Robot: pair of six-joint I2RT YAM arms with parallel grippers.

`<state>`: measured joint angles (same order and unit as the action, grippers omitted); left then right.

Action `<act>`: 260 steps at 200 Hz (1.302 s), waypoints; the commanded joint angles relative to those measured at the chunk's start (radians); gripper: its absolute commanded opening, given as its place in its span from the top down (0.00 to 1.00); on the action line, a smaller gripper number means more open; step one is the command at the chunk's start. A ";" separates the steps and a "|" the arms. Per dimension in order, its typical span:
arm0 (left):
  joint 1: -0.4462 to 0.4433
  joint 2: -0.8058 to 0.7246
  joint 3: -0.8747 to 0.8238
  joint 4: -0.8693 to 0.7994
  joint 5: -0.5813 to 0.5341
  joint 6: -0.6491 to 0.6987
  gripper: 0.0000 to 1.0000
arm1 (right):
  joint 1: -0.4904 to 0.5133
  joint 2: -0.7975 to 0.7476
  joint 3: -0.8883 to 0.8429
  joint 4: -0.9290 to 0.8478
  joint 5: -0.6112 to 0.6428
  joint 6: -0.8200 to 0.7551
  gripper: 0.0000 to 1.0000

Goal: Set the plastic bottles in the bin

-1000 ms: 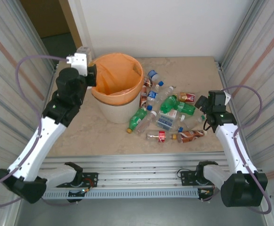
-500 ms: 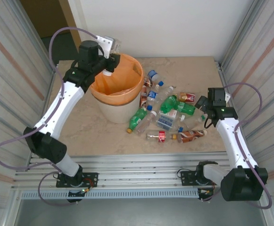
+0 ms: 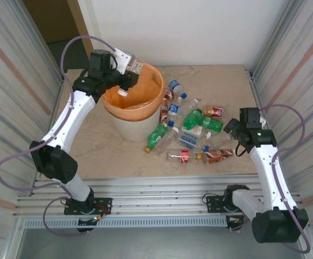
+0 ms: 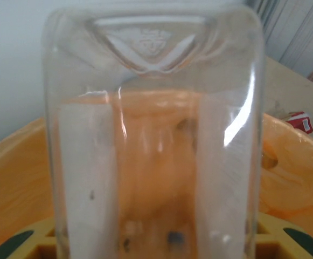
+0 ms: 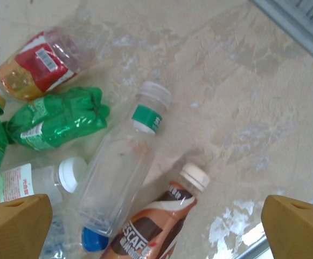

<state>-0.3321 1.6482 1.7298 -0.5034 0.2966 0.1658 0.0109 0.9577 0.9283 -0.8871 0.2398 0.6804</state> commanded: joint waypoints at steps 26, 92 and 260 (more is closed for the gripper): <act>0.004 0.055 0.014 -0.047 0.030 0.084 0.71 | -0.005 -0.067 -0.118 -0.041 -0.096 0.137 0.01; 0.003 0.121 0.016 -0.070 -0.020 0.098 0.64 | 0.066 -0.165 -0.303 0.041 -0.190 0.326 0.00; -0.014 0.075 -0.015 -0.057 -0.052 0.062 0.31 | 0.268 0.026 -0.364 0.271 -0.163 0.447 0.00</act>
<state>-0.3340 1.7767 1.7233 -0.5724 0.2523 0.2329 0.2653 0.9627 0.5602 -0.6388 0.0525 1.0988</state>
